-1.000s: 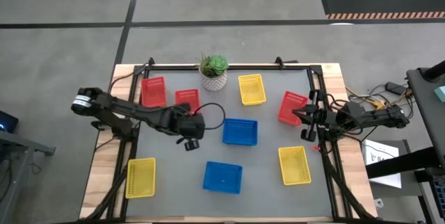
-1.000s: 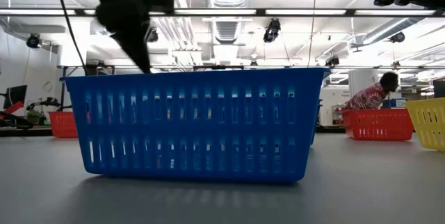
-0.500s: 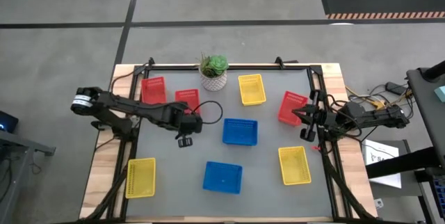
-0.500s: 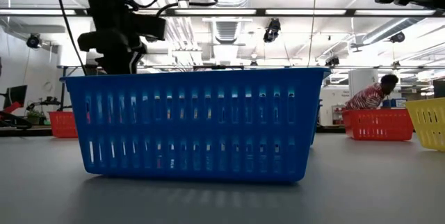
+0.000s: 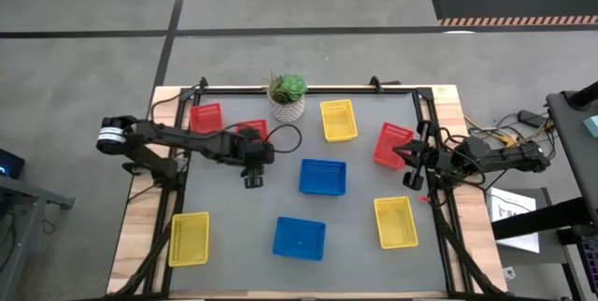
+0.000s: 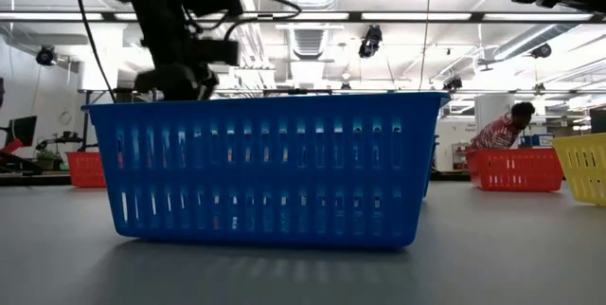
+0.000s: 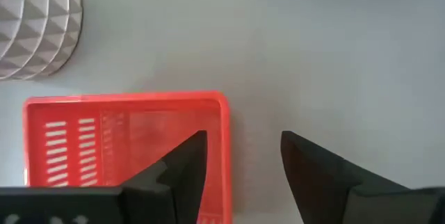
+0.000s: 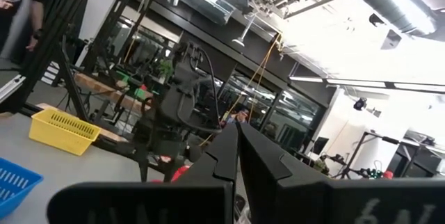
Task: Stack baskets by color
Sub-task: Stack the middle red basket on the left red basket
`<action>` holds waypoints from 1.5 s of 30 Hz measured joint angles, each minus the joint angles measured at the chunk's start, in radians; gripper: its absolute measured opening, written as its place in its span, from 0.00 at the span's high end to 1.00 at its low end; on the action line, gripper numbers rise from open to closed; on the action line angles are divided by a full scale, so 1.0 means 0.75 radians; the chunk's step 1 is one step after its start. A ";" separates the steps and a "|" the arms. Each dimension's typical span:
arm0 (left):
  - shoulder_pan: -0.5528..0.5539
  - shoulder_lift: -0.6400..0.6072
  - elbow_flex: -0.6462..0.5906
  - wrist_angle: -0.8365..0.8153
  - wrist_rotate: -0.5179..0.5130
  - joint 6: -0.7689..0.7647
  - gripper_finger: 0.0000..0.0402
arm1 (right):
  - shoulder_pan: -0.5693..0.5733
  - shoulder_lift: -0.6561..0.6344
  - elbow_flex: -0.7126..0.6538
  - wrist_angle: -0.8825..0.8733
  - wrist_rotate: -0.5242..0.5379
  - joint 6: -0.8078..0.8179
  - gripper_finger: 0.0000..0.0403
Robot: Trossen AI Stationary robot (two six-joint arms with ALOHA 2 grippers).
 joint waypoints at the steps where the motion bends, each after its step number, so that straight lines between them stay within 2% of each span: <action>1: 0.011 0.000 -0.022 0.018 0.000 0.012 0.58 | 0.000 0.000 0.000 0.000 0.002 0.000 0.98; 10: 0.058 0.001 -0.126 0.076 0.002 0.029 0.58 | 0.000 0.000 0.000 0.001 0.004 -0.005 0.98; 21: 0.068 0.001 -0.239 0.278 -0.018 0.030 0.60 | 0.000 0.000 0.000 0.003 0.006 0.000 0.98; 26: 0.068 0.001 -0.251 0.280 -0.020 0.029 0.70 | 0.000 0.000 0.000 0.003 0.014 0.000 0.98; 34: 0.068 0.001 -0.244 0.281 -0.024 0.025 0.98 | 0.000 0.000 0.001 0.000 0.024 0.000 0.98; 45: -0.035 -0.017 -0.068 0.124 -0.056 -0.043 1.00 | 0.000 0.000 0.002 -0.006 0.025 -0.014 0.98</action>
